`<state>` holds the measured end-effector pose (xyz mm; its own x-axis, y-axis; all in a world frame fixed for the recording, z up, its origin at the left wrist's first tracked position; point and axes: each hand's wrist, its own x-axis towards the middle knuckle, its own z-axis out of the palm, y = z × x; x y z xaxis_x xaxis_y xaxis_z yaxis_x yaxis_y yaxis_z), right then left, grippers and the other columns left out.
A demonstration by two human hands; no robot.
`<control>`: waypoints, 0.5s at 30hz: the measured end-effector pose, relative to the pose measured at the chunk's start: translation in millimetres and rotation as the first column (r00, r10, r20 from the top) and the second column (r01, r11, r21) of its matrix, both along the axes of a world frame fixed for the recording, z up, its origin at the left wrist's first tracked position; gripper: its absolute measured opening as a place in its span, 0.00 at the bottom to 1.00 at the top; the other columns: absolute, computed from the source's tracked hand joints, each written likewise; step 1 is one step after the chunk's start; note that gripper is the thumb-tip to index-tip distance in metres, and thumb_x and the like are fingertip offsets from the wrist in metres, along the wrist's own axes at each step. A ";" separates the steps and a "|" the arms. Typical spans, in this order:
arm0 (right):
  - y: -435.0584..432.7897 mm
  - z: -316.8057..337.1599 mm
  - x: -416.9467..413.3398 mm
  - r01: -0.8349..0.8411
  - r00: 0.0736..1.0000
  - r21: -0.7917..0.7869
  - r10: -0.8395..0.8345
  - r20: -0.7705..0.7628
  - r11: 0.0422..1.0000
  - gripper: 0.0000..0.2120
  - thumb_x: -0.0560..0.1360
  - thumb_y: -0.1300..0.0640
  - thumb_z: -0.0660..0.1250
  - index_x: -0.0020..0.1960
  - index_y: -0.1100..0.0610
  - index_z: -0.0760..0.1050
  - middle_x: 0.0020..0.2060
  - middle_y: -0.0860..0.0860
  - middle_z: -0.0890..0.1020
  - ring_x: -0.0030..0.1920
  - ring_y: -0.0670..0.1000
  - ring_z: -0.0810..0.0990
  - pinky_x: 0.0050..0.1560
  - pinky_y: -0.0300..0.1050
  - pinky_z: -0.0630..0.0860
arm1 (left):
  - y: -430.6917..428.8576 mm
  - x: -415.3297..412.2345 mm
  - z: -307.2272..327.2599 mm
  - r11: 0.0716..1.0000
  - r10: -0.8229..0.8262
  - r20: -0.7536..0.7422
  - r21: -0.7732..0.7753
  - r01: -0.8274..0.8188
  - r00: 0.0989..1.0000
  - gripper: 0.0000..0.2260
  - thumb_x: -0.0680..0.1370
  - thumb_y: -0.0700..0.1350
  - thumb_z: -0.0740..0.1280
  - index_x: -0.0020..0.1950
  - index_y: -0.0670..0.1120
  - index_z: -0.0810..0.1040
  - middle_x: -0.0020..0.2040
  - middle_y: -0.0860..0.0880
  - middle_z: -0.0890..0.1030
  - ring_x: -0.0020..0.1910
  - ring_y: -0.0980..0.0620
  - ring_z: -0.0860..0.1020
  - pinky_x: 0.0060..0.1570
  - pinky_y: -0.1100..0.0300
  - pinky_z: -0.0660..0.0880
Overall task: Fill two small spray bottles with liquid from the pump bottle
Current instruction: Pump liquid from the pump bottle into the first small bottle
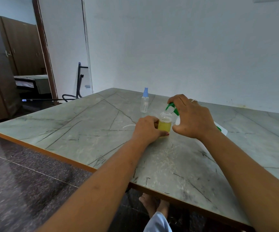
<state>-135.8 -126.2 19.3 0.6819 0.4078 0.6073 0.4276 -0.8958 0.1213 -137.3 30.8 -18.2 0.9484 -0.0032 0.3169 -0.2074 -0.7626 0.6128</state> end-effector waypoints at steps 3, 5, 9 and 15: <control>0.2 -0.9 -1.0 -0.004 1.000 -0.024 0.004 0.005 1.000 0.36 0.62 0.49 0.72 0.68 0.47 0.62 0.64 0.45 0.71 0.50 0.53 0.76 0.37 0.42 0.72 | 0.5 0.1 -0.3 1.000 0.008 0.005 -0.018 -0.008 1.000 0.28 0.69 0.54 0.74 0.65 0.43 0.74 0.59 0.46 0.79 0.56 0.50 0.78 0.60 0.58 0.74; -0.1 -1.2 -1.7 -0.003 1.000 -0.028 0.003 0.002 1.000 0.37 0.62 0.49 0.73 0.68 0.47 0.62 0.64 0.45 0.71 0.51 0.53 0.76 0.37 0.41 0.72 | 0.5 0.3 -0.5 1.000 0.008 0.006 -0.020 -0.008 1.000 0.28 0.69 0.54 0.74 0.64 0.43 0.75 0.59 0.47 0.79 0.56 0.50 0.78 0.59 0.58 0.74; -2.3 -0.1 -1.1 -0.003 1.000 0.008 0.003 0.003 1.000 0.33 0.62 0.50 0.73 0.64 0.49 0.66 0.58 0.46 0.72 0.48 0.52 0.76 0.36 0.41 0.70 | 0.3 0.3 -1.0 1.000 -0.001 0.009 -0.002 0.001 1.000 0.27 0.69 0.54 0.74 0.63 0.43 0.76 0.58 0.47 0.80 0.55 0.50 0.77 0.57 0.59 0.73; 0.9 -0.5 0.8 -0.008 1.000 0.015 0.008 0.012 1.000 0.31 0.62 0.50 0.72 0.63 0.49 0.66 0.57 0.46 0.73 0.47 0.52 0.75 0.36 0.42 0.70 | 0.1 0.1 -0.7 1.000 -0.001 0.000 -0.009 0.001 1.000 0.27 0.69 0.54 0.74 0.64 0.43 0.75 0.58 0.46 0.79 0.55 0.50 0.77 0.57 0.59 0.73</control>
